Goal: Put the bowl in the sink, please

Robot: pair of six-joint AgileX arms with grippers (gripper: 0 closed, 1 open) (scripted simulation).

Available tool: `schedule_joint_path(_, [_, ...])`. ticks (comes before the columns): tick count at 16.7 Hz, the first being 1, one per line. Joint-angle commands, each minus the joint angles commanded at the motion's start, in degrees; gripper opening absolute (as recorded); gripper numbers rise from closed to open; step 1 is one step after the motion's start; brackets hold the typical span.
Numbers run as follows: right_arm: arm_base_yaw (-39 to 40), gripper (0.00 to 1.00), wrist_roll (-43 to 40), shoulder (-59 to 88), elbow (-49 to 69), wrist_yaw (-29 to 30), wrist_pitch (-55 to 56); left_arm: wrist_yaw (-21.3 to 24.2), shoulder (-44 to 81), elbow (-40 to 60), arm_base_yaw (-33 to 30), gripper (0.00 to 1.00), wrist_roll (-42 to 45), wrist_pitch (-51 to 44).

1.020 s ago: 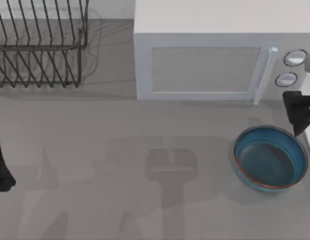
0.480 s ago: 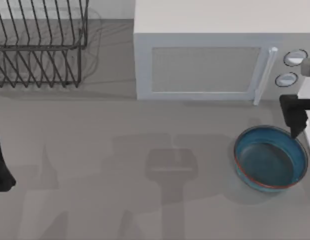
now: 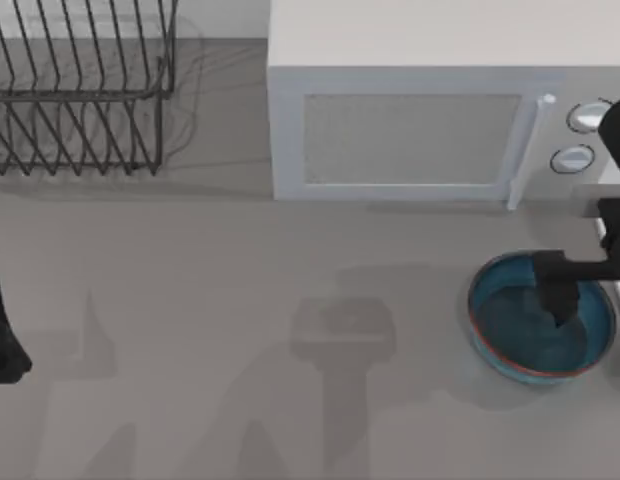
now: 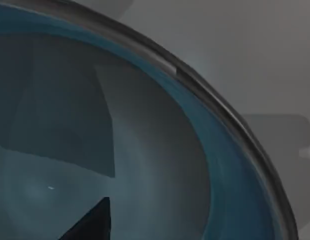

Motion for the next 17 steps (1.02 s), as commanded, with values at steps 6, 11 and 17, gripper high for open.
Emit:
schedule_joint_path(6, [0.02, 0.92, 0.02, 0.29, -0.54, 0.0, 0.65, 0.0, 0.0, 0.0, 0.0, 1.0, 0.0, 0.0])
schedule_joint_path(11, [0.02, 0.55, 0.02, 0.29, -0.54, 0.0, 0.65, 0.0, 0.0, 0.0, 0.0, 1.0, 0.0, 0.0])
schedule_joint_path(17, [0.02, 0.1, 0.02, 0.29, -0.54, 0.0, 0.65, 0.0, 0.0, 0.0, 0.0, 1.0, 0.0, 0.0])
